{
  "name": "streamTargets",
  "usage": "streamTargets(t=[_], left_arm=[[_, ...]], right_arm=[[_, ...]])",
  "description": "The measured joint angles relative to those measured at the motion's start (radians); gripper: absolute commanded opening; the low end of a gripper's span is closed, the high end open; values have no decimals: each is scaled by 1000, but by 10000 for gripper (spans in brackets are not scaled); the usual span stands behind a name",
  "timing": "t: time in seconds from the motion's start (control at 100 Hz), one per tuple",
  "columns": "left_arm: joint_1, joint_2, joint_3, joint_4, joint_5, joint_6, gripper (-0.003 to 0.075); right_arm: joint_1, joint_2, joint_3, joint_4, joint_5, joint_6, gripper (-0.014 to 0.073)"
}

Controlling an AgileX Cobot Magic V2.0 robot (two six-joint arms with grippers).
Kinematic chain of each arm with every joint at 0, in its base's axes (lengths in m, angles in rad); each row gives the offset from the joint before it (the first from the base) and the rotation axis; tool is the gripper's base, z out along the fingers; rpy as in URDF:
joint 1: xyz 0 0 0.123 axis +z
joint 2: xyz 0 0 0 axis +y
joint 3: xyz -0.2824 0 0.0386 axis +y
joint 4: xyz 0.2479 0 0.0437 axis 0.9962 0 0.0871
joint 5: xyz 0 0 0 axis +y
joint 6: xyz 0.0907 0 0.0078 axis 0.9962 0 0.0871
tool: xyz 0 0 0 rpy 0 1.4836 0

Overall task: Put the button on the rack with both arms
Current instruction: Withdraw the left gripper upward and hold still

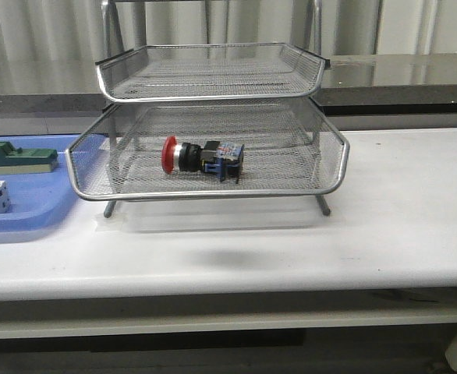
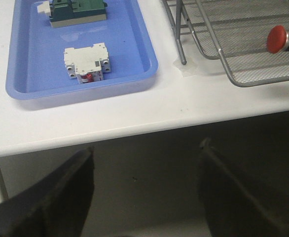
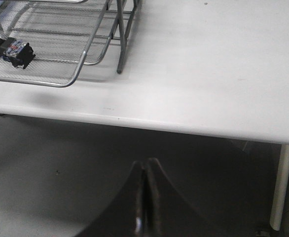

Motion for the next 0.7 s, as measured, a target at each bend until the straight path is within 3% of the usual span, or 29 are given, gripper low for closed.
streamTargets(t=[0.25, 0.34, 0.55, 0.7], left_arm=[[0, -22, 9, -2, 6, -18, 422], [0, -22, 9, -2, 6, -18, 325], [0, -22, 9, -2, 6, -18, -23], [0, -22, 9, -2, 6, -18, -21]], right_arm=[[0, 0, 0, 0, 0, 0, -71], [0, 0, 0, 0, 0, 0, -71], [0, 0, 0, 0, 0, 0, -71], [0, 0, 0, 0, 0, 0, -71]])
